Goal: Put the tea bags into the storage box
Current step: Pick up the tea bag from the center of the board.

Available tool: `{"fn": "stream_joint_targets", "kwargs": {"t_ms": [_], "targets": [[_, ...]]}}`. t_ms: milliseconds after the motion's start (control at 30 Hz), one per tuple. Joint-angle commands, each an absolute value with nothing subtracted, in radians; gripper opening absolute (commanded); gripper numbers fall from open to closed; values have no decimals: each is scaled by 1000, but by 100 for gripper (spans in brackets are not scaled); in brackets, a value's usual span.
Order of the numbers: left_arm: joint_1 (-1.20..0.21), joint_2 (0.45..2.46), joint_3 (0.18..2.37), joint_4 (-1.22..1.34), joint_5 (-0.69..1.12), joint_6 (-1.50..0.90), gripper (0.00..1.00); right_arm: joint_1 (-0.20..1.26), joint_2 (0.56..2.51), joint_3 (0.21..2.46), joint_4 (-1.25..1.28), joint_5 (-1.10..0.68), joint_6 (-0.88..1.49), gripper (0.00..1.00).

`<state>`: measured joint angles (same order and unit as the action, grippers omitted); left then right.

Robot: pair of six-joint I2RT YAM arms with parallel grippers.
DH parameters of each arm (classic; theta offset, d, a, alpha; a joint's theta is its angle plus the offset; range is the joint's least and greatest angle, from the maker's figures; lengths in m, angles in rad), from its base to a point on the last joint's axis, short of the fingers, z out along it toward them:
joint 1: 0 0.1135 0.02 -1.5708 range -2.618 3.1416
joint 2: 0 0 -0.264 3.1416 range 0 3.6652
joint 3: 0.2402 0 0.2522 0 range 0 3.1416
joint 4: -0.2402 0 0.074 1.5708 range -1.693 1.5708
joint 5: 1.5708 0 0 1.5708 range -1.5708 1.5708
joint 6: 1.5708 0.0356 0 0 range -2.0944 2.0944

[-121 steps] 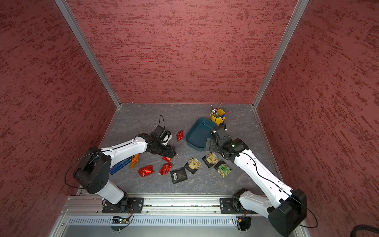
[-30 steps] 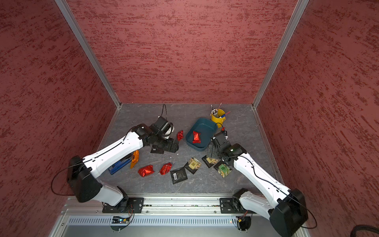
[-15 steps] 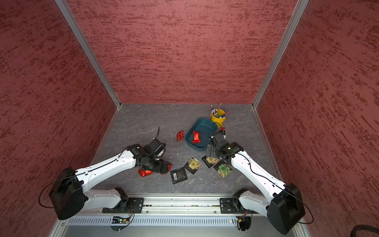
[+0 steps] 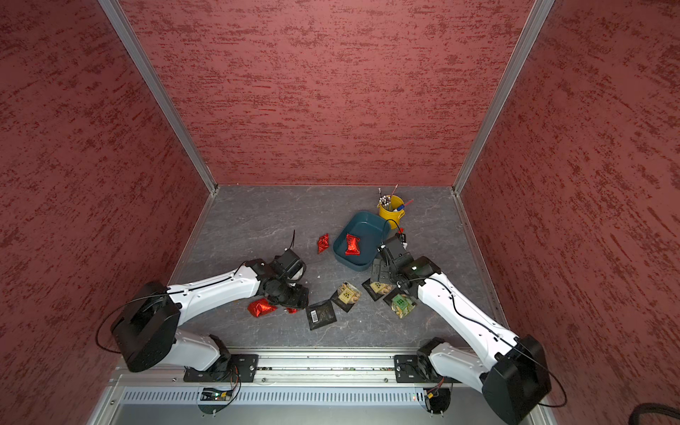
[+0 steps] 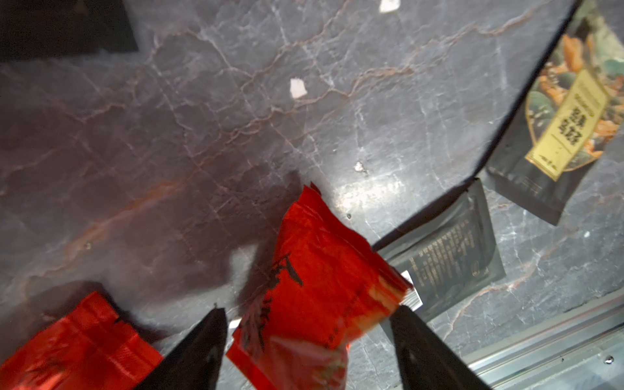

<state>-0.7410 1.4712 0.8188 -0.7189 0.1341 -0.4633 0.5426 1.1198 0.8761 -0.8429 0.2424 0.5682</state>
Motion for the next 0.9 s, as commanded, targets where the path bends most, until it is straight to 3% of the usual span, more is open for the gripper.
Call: {"fn": "stream_joint_targets", "kwargs": {"t_ms": [0,333,633,867], "targets": [[-742,1492,814,-687,142,-478,71,551,1101,887,-855,273,570,98],[-743,1520,854,-696,136,-482,45,551,1102,879,-850,260,584,98],[-742,1530,1104,-825,130,-439,44,551,1070,833,-830,239,618,99],[-736,1791,1481,-844,182,-365,46,551,1067,795,-804,200,673,98]]}}
